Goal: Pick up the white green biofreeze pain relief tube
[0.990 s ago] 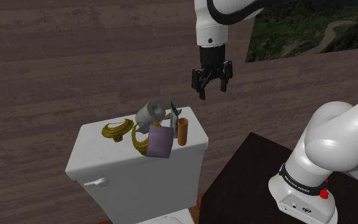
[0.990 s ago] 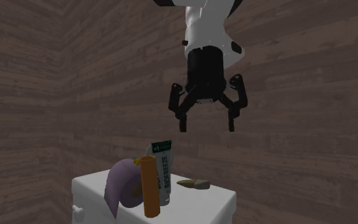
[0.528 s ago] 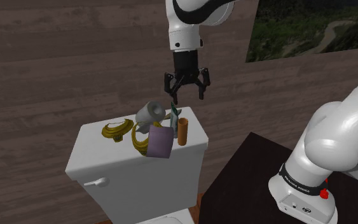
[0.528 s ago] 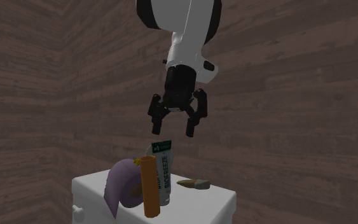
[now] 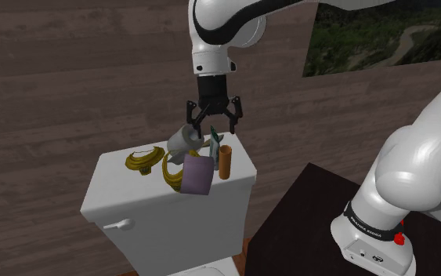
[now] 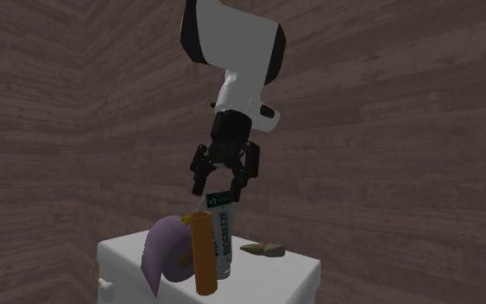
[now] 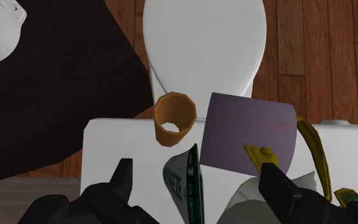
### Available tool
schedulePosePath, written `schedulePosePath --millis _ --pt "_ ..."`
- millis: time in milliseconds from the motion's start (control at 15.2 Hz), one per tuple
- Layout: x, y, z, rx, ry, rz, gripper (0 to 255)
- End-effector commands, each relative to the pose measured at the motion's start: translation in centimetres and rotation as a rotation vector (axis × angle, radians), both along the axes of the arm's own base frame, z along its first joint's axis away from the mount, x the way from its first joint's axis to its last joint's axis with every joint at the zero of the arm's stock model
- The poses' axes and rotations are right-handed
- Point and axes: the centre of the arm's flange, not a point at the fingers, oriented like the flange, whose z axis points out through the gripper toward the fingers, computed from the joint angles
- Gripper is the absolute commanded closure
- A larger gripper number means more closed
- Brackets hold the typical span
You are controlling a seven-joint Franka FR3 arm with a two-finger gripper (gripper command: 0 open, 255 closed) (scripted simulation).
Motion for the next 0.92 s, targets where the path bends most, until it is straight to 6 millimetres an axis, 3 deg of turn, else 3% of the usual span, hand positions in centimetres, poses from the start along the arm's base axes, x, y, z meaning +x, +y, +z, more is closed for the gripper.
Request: schedulePosePath --millis 0,198,264,858 --pt "0.0 -0.06 -0.97 0.0 0.0 -0.001 0" --pt "-0.01 -0.06 -1.8 0.0 0.0 -0.001 0" --pt "0.01 -0.05 -1.8 0.0 0.0 -0.001 255" --pt "0.0 -0.06 -1.8 0.0 0.0 -0.001 255"
